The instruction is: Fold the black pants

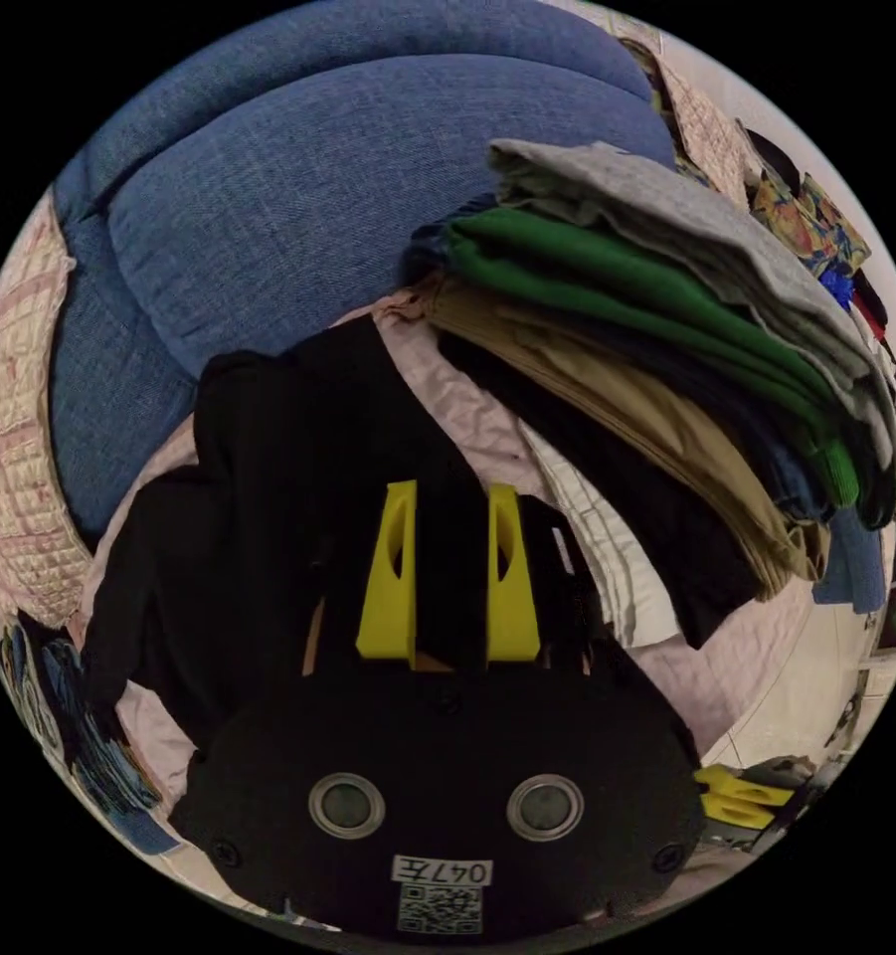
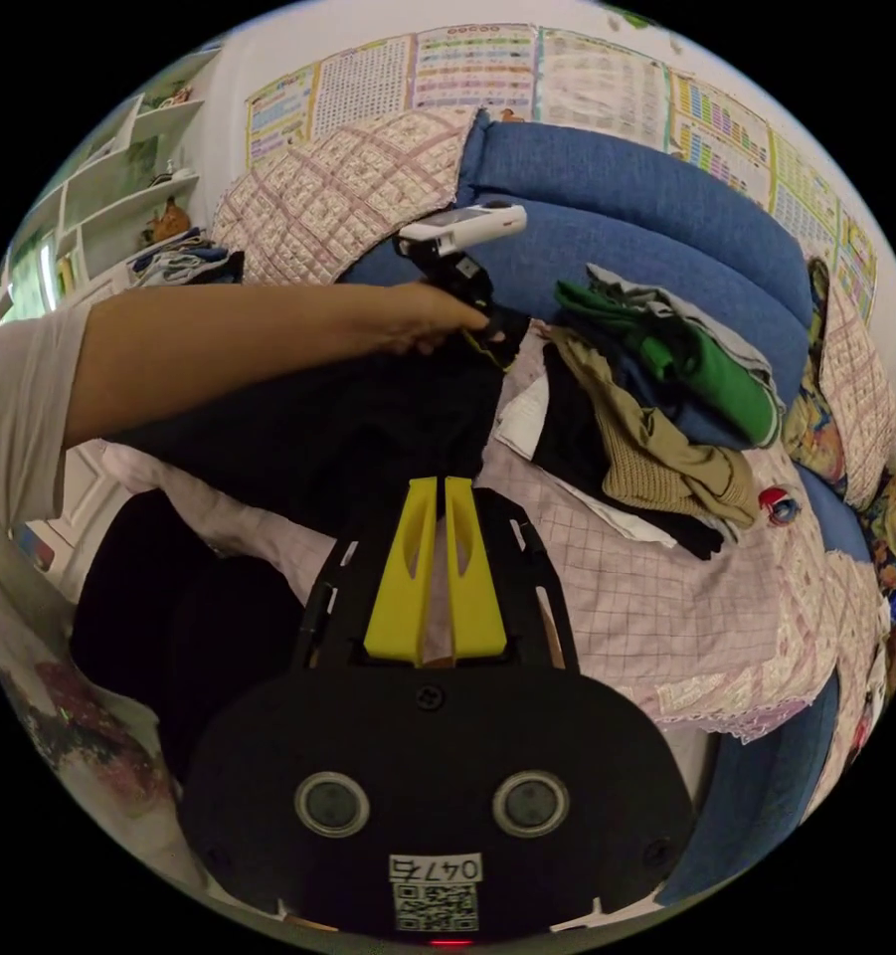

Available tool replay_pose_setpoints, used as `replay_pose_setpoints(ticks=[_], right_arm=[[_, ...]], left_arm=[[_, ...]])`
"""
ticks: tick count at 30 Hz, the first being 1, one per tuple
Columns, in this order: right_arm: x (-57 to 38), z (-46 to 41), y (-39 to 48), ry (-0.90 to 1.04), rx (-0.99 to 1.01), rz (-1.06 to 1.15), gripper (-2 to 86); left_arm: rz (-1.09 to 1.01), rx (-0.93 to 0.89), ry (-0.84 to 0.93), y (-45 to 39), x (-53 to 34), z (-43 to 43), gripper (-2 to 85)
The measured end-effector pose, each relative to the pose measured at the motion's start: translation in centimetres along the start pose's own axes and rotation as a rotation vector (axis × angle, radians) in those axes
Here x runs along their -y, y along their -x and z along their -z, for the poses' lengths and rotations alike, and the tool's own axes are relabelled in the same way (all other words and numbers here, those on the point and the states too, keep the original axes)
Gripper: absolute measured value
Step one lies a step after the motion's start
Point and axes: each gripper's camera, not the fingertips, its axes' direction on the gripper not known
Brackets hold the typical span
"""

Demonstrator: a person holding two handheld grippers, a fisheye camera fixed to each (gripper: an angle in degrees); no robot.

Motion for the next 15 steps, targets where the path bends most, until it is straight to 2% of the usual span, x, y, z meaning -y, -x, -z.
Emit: replay_pose_setpoints(ticks=[4, 9, 10, 13, 15], right_arm=[[0.0, 3.1, -0.7, -0.042, 0.021, 0.01, -0.9], [-0.7, 8.7, -3.2, -0.061, -0.005, -0.008, -0.9], [-0.8, 9.4, -3.7, -0.059, -0.003, -0.02, -0.9], [-1.6, 12.5, -6.9, -0.047, 0.02, -0.106, -0.8], [-2.1, 13.5, -9.3, 0.028, 0.009, -0.162, -0.8]], left_arm=[[0.099, -0.18, -0.104, 4.0, -2.3, 1.4, 0.2], [0.208, -0.696, -0.377, 8.2, -5.2, 4.4, -0.8], [0.197, -0.736, -0.394, 8.0, -5.2, 4.4, -0.8], [0.135, -0.766, -0.355, 5.1, -4.4, 2.3, -0.5], [0.134, -0.808, -0.238, 3.7, -3.8, -0.7, 0.8]])
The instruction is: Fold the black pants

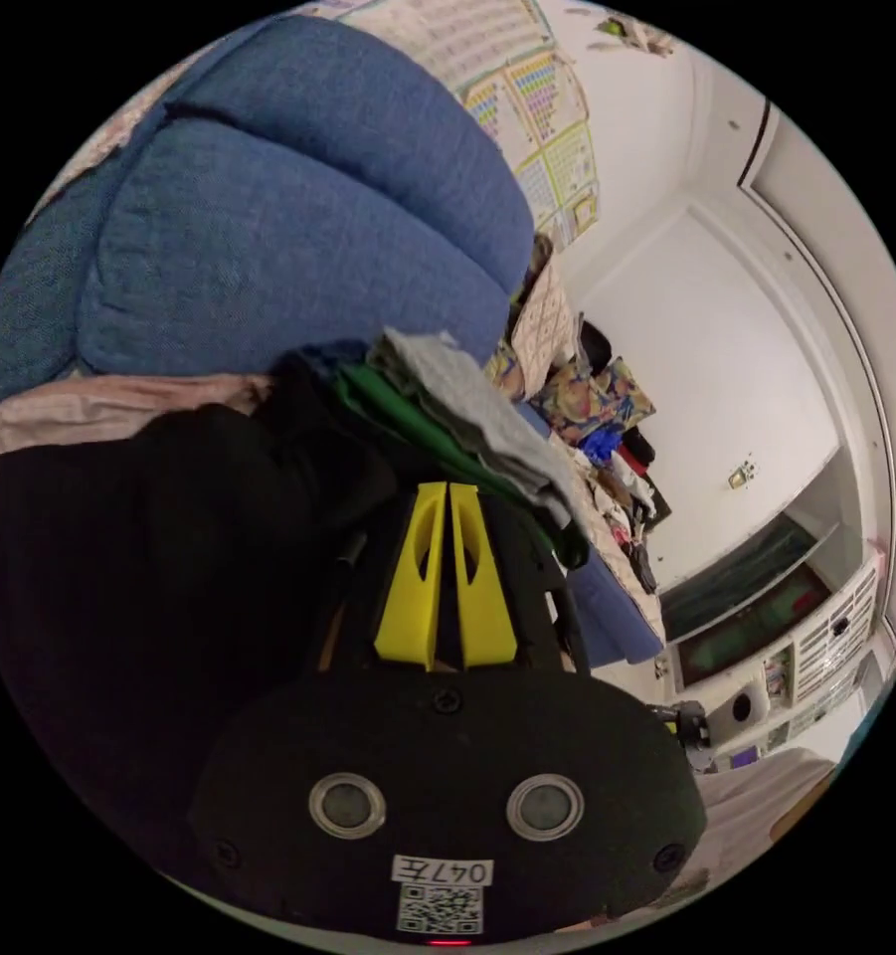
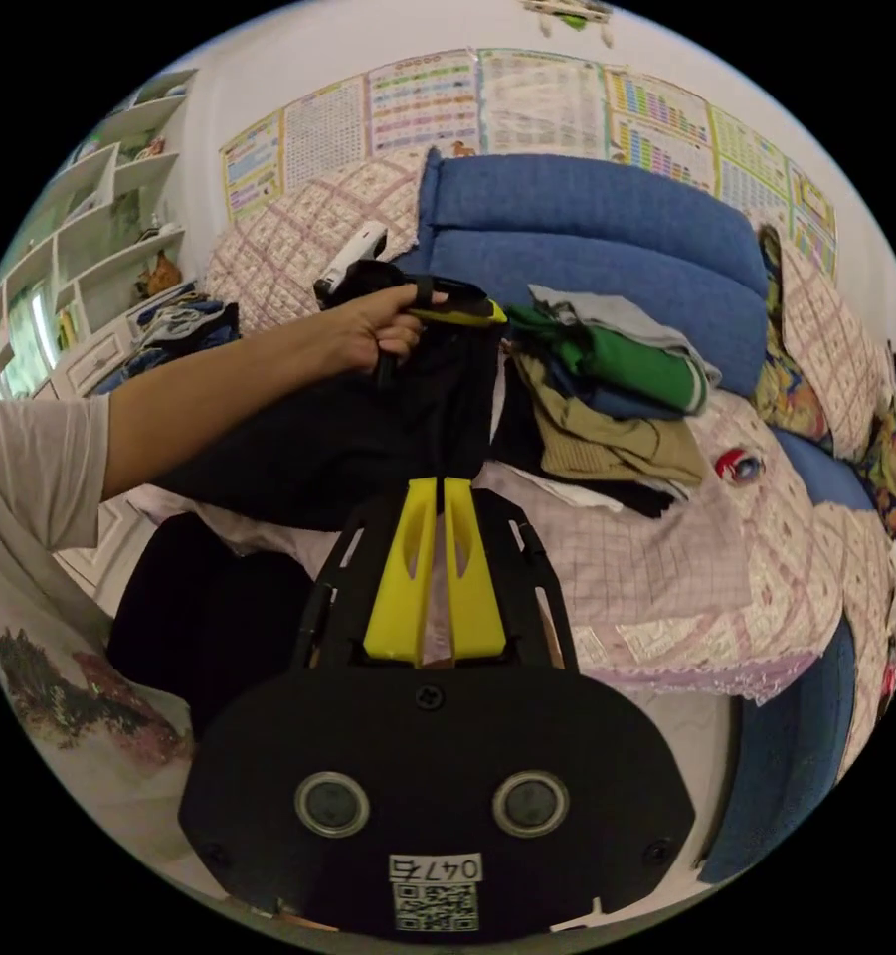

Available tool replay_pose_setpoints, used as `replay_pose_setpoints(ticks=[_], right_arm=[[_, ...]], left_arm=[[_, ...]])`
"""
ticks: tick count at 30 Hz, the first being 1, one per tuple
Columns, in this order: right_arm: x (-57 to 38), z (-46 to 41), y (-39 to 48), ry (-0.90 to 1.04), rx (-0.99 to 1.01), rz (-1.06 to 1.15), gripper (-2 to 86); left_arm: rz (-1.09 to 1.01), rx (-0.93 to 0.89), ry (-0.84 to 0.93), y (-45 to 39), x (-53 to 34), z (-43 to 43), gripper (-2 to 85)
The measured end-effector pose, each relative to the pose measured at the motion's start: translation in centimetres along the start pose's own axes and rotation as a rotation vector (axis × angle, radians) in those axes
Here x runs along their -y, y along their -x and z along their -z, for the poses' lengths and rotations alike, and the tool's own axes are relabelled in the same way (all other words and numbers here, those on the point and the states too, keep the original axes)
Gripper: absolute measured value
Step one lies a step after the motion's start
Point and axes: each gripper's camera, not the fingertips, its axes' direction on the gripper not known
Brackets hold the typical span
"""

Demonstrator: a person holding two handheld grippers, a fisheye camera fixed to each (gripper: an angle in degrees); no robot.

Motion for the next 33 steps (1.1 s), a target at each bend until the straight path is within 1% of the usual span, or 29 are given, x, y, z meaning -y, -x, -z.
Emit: replay_pose_setpoints(ticks=[1, 2, 4, 5, 7, 8, 9, 10, 11, 12, 13, 15, 16, 18, 21, 23, 24, 25, 28, 30, 31, 33], right_arm=[[-0.1, 0.1, -0.6, 0.024, -0.005, -0.011, -0.8], [-0.3, 0.2, -1.7, 0.078, -0.011, -0.032, -0.8], [-0.6, 0.3, -3.2, 0.145, 0.034, -0.06, -0.5], [-0.6, 0.7, -4.1, 0.175, 0.072, -0.074, -0.2], [-0.1, 2.3, -5.3, 0.202, 0.031, -0.112, 1.4], [0.7, 4.7, -6.1, 0.161, 0.005, -0.126, 3.5], [1.7, 7.8, -6.9, 0.063, 0.009, -0.142, 4.8], [2.3, 9.4, -7.1, 0.004, 0.021, -0.136, 5.1], [4.0, 12.4, -7.1, -0.1, 0.053, -0.085, 4.9], [6.3, 14.6, -6.6, -0.138, 0.071, -0.009, 4.1], [7.6, 15.3, -6.3, -0.132, 0.077, 0.032, 3.7], [12.9, 16.1, -5.3, -0.049, 0.07, 0.173, 2.7], [14.1, 16.0, -5.1, -0.02, 0.057, 0.199, 2.5], [18.4, 14.5, -5.4, 0.113, 0.016, 0.231, 2.5], [22.5, 13.6, -7.1, 0.263, 0.053, 0.166, 3.0], [24.2, 14.3, -8.0, 0.325, 0.071, 0.119, 3.6], [25.0, 15.9, -8.3, 0.324, 0.078, 0.096, 3.0], [25.4, 16.9, -8.3, 0.317, 0.083, 0.098, 2.7], [27.1, 24.5, -7.2, 0.233, 0.055, 0.139, -0.6], [28.1, 32.2, -5.3, 0.107, 0.004, 0.233, -1.2], [28.4, 34.2, -4.8, 0.065, -0.016, 0.261, -1.2], [30.1, 41.0, -2.6, -0.104, -0.154, 0.391, -1.2]], left_arm=[[0.005, -0.025, 0.013, 0.2, -0.1, -0.2, 1.3], [0.008, -0.074, -0.001, 0.2, -0.5, 0.5, 3.7], [-0.008, -0.085, -0.039, -0.8, -0.9, 3.1, 5.4], [-0.053, -0.04, -0.05, -2.2, -1.0, 5.7, 5.6], [-0.125, 0.087, -0.066, -5.0, -1.7, 10.1, 5.3], [-0.177, 0.186, -0.084, -7.0, -2.7, 13.2, 4.9], [-0.226, 0.284, -0.104, -9.0, -4.2, 16.1, 4.5], [-0.244, 0.329, -0.114, -9.9, -5.1, 17.4, 4.3], [-0.272, 0.407, -0.138, -11.4, -7.3, 19.6, 3.9], [-0.29, 0.466, -0.164, -12.5, -10.0, 21.5, 3.4], [-0.298, 0.488, -0.177, -12.9, -11.4, 22.3, 3.1], [-0.258, 0.559, -0.216, -13.3, -16.8, 24.8, 1.4], [-0.241, 0.571, -0.219, -13.2, -18.0, 25.3, 1.1], [-0.16, 0.615, -0.199, -12.8, -22.3, 26.8, 0.0], [-0.074, 0.635, -0.147, -13.0, -25.7, 28.2, -0.7], [-0.049, 0.637, -0.114, -13.5, -26.7, 28.9, -0.9], [-0.038, 0.645, -0.095, -13.9, -27.2, 29.3, -0.9], [-0.032, 0.652, -0.086, -14.1, -27.3, 29.5, -0.9], [0.02, 0.728, -0.041, -15.0, -27.7, 30.9, -1.0], [0.048, 0.785, -0.035, -16.1, -27.8, 32.2, -1.0], [0.054, 0.793, -0.035, -16.3, -27.7, 32.5, -1.0], [0.086, 0.797, -0.037, -17.4, -27.2, 33.8, -0.9]])
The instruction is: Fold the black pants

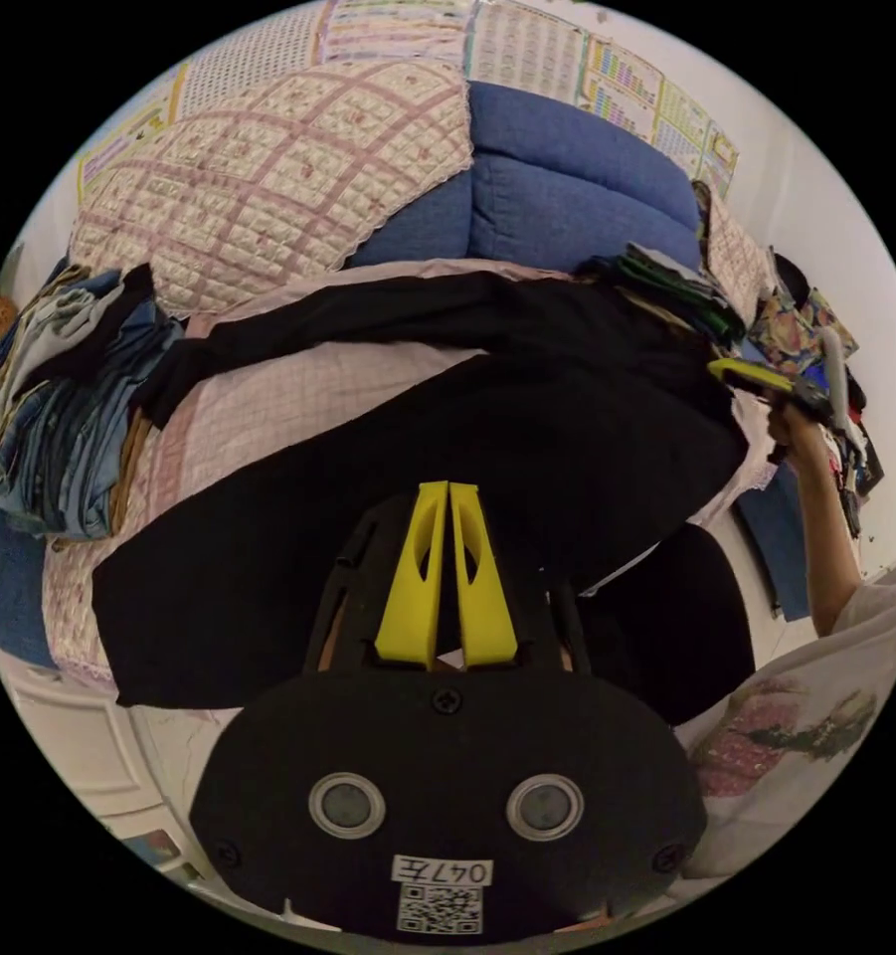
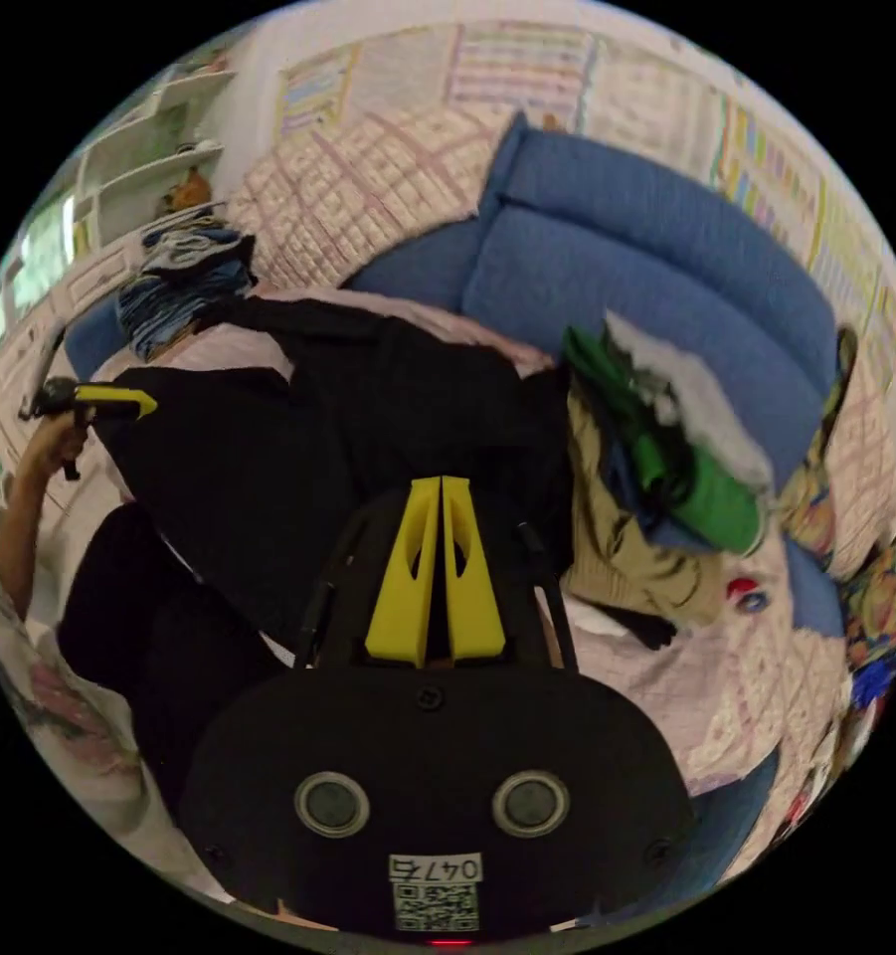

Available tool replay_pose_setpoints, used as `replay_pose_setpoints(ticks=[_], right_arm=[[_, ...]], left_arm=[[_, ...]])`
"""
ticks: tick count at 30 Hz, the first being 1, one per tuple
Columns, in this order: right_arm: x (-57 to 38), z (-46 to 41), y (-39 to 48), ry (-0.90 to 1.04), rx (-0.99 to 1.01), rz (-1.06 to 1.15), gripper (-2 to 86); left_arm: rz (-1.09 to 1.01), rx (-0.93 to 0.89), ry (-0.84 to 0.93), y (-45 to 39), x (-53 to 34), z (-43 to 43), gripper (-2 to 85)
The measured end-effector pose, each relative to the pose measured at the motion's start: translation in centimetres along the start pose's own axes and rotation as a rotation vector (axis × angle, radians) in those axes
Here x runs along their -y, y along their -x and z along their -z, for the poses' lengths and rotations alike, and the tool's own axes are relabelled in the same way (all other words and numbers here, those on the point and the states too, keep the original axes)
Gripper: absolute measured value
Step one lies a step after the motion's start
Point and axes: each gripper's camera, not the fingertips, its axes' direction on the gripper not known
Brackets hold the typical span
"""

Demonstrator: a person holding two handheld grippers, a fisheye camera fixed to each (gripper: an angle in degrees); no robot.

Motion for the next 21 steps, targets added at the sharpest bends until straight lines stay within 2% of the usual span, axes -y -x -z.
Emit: replay_pose_setpoints(ticks=[2, 4, 7, 9, 11, 13, 15, 16, 18, 20, 21], right_arm=[[2.2, 3.9, 0.0, -0.099, -0.148, 0.085, -1.2], [4.6, 5.7, -0.9, -0.081, -0.23, 0.116, -1.1], [8.3, 5.0, -4.7, 0.148, -0.212, 0.059, -0.6], [10.0, 4.2, -8.7, 0.357, -0.082, -0.024, 0.2], [11.4, 6.0, -11.5, 0.428, -0.031, -0.093, 1.5], [13.6, 11.0, -13.9, 0.336, -0.016, -0.156, 3.6], [17.9, 18.8, -15.9, 0.117, -0.039, -0.166, 5.5], [19.3, 20.4, -16.1, 0.069, -0.022, -0.147, 5.3], [26.5, 24.9, -16.2, -0.031, 0.123, -0.013, 4.2], [32.7, 26.6, -15.4, -0.059, 0.227, 0.098, 3.5], [37.0, 27.4, -14.5, -0.077, 0.28, 0.165, 3.2]], left_arm=[[0.018, -0.002, 0.002, -0.1, 0.7, 1.3, -0.9], [0.033, 0.002, -0.002, -0.3, 1.5, 2.8, -0.9], [0.06, 0.004, 0.024, -0.4, 3.0, 5.2, -0.9], [0.069, -0.027, 0.017, -0.6, 3.9, 8.3, -0.8], [0.086, -0.063, -0.042, -0.2, 4.0, 11.9, -0.4], [0.135, -0.093, -0.123, 1.3, 3.7, 16.3, 0.0], [0.232, -0.048, -0.22, 4.3, 3.1, 22.5, 0.7], [0.253, -0.021, -0.239, 5.1, 3.0, 23.9, 0.9], [0.294, 0.11, -0.243, 7.6, 3.5, 28.9, 1.8], [0.344, 0.157, -0.241, 9.3, 4.5, 32.5, 2.9], [0.409, 0.132, -0.301, 10.3, 5.0, 35.4, 3.6]])
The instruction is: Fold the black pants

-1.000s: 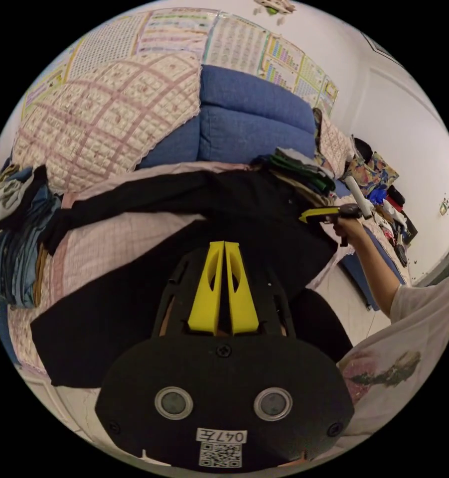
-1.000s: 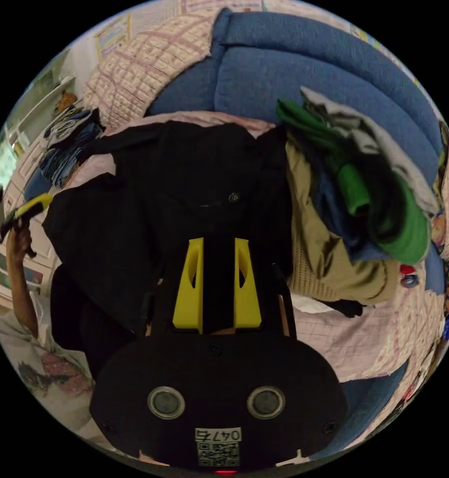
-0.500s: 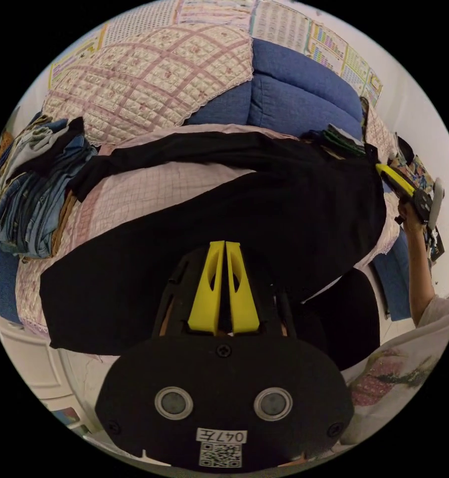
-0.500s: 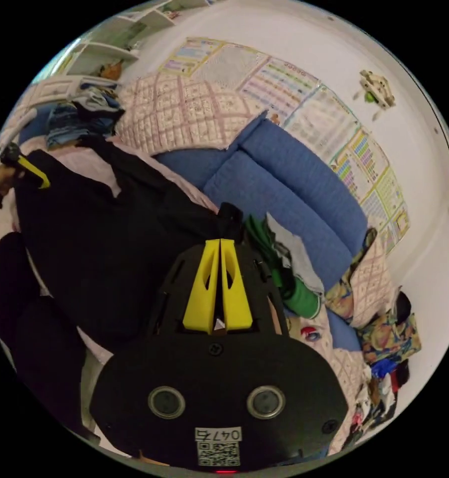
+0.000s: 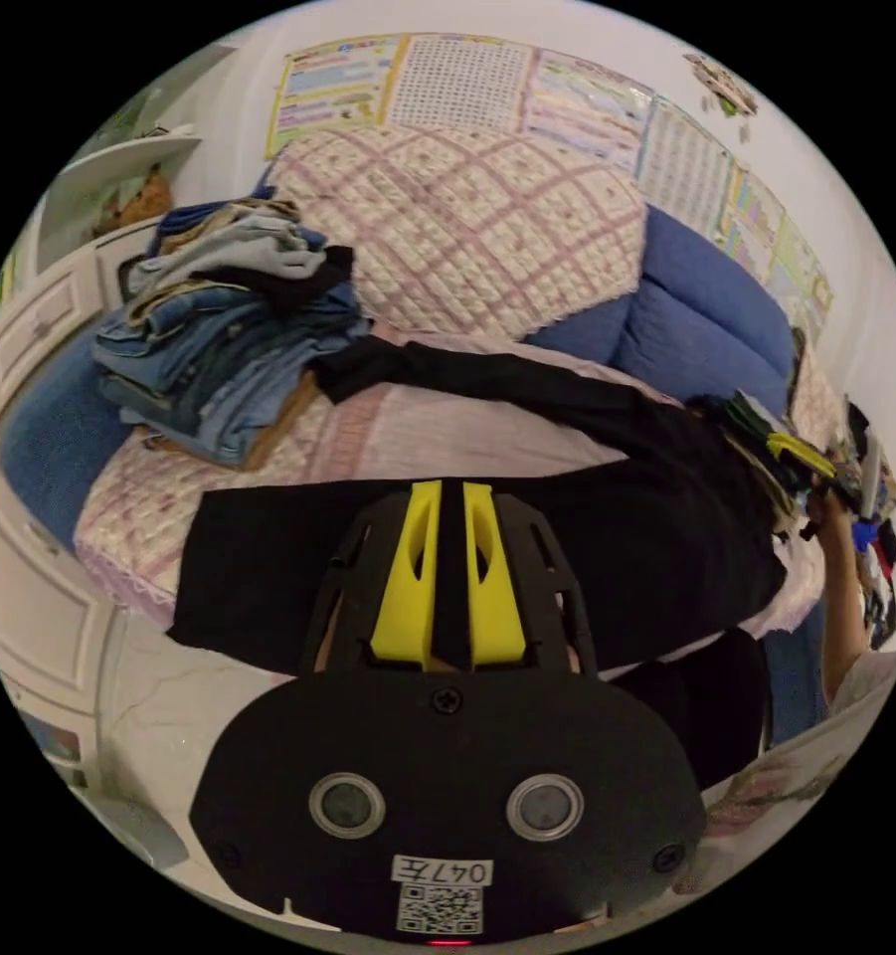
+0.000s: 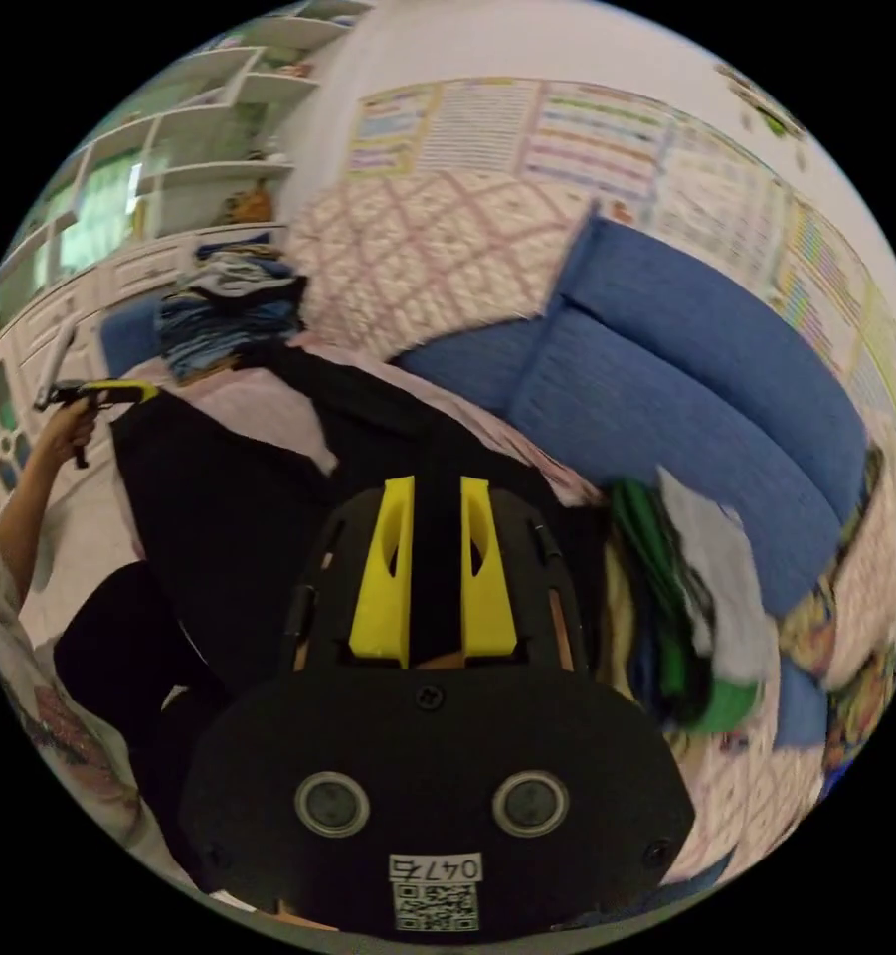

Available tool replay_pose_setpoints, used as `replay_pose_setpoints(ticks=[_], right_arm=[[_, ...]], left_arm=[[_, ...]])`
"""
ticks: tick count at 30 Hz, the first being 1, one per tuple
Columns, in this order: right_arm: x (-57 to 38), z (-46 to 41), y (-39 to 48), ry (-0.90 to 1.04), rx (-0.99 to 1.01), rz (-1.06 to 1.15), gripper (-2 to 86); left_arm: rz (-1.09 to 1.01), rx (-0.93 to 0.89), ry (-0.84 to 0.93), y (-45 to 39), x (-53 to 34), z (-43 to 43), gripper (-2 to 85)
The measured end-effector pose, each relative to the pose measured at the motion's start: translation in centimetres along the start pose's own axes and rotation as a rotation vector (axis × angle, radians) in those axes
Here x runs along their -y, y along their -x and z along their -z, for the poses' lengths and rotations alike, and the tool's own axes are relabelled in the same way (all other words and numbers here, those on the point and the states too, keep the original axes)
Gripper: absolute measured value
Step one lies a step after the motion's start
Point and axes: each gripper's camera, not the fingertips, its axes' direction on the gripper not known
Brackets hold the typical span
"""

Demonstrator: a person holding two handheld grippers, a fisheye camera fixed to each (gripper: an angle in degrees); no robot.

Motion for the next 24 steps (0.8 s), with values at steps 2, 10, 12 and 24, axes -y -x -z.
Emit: replay_pose_setpoints(ticks=[2, 10, 12, 24], right_arm=[[6.9, 0.0, 1.0, -0.015, 0.07, 0.102, 2.8], [36.1, 0.2, 8.0, 0.023, 0.454, 0.436, 1.4], [43.4, 0.2, 10.7, 0.046, 0.463, 0.503, 1.3], [68.0, 5.7, 13.0, 0.197, 0.165, 0.417, 1.2]], left_arm=[[0.127, -0.099, -0.141, 1.1, 1.9, 3.8, 4.4], [0.459, 0.182, -0.611, 2.5, 5.4, 14.1, 4.5], [0.468, 0.228, -0.588, 3.2, 6.0, 15.6, 4.4], [0.492, 0.059, -0.411, 6.6, 13.1, 25.3, 4.5]])
